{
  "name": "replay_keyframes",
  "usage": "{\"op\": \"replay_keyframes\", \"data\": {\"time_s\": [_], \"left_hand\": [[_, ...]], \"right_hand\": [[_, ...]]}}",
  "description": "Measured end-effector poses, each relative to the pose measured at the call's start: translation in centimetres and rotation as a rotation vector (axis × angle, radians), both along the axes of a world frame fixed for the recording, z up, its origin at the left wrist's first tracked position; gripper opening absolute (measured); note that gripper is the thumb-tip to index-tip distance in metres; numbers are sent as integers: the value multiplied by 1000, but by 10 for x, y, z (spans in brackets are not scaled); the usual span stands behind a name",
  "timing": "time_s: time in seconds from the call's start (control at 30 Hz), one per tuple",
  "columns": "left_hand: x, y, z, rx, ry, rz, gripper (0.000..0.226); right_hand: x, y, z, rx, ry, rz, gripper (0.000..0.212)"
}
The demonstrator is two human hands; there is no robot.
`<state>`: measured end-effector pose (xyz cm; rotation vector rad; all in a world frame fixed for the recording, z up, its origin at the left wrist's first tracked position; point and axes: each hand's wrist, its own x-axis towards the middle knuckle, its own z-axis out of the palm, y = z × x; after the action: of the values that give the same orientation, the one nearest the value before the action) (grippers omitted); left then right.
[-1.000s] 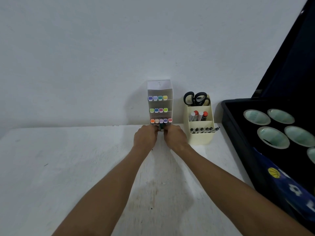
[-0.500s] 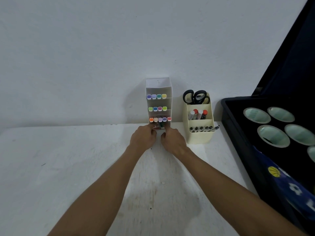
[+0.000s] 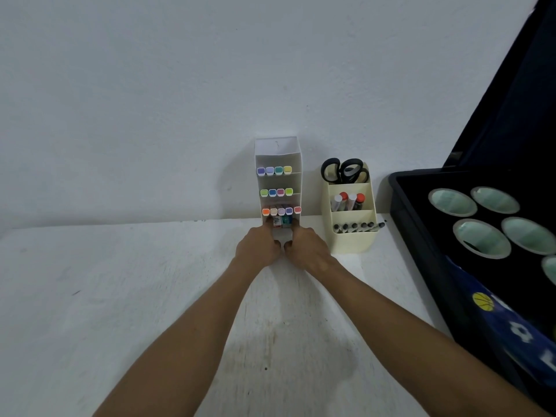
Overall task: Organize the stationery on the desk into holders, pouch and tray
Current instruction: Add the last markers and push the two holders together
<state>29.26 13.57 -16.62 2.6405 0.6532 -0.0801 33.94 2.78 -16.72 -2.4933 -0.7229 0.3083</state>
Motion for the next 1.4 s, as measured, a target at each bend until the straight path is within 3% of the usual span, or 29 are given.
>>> {"op": "replay_keyframes", "data": {"time_s": [0.13, 0.4, 0.5, 0.63, 0.83, 0.93, 1.03, 1.13, 1.27, 1.4], "left_hand": [[-1, -2, 0, -17, 10, 7, 48], [-20, -13, 17, -1, -41, -11, 55], [-38, -21, 37, 61, -82, 38, 44], [-53, -27, 76, 111, -299, 101, 20], [-42, -36, 123, 90, -505, 97, 21], [-32, -38, 128, -35, -557, 203, 18], [-26, -35, 120, -173, -549, 309, 23], [-27, -32, 106, -293, -490, 361, 30], [-24, -33, 90, -411, -396, 326, 38], [-19, -28, 77, -382, -444, 293, 34]], "right_hand": [[2, 0, 4, -17, 21, 29, 49], [-11, -14, 19, 34, 71, 65, 75], [-24, -24, 36, 102, 35, 71, 58], [-41, -42, 76, 248, -108, 55, 20], [-35, -75, 131, 428, -326, -99, 21], [-14, -94, 135, 420, -355, -181, 19], [8, -114, 133, 400, -218, -339, 25], [18, -125, 122, 383, 85, -449, 38], [30, -124, 101, 452, 431, -478, 35], [34, -120, 89, 576, 557, -569, 26]]}}
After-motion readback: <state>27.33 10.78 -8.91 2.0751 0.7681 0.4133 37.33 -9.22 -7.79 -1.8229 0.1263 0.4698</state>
